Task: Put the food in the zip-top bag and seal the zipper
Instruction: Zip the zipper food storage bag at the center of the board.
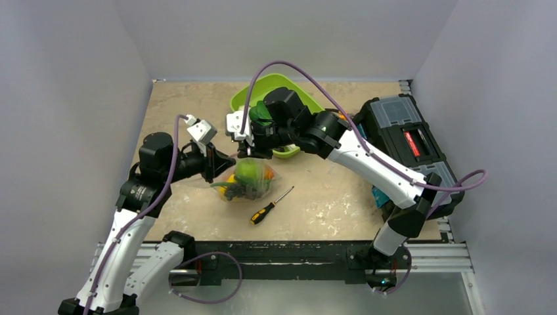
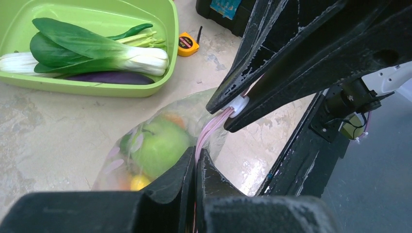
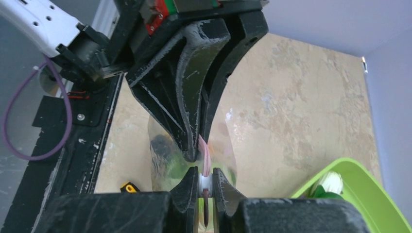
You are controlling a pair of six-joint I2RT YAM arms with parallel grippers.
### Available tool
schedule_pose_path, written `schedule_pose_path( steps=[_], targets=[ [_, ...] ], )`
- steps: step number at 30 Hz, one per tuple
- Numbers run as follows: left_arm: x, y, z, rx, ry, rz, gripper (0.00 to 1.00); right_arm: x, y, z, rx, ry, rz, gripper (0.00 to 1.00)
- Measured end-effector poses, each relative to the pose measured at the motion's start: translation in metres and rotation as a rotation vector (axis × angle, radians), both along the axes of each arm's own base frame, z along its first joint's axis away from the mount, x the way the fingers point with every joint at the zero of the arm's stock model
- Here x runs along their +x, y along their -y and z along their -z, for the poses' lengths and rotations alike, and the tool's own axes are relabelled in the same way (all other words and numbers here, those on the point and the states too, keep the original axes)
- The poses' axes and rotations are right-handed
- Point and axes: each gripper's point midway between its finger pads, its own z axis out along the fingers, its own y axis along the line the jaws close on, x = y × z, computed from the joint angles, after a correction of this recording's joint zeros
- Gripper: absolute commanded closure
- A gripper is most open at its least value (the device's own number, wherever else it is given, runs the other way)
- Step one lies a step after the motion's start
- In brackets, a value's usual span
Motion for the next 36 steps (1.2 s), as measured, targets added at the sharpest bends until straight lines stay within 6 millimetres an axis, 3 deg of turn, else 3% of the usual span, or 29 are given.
schedule_pose_path(
  steps=[21,36],
  targets=[
    [-0.006,-0.003,0.002,-0.001,-0.013,0.001,1.0,-0.01,-0.025,0.01,0.054,-0.075,-0.122,0.99],
    [-0.019,-0.001,0.004,-0.015,-0.021,0.04,1.0,-0.02,-0.029,0.011,0.107,-0.131,-0.223,0.97]
  ],
)
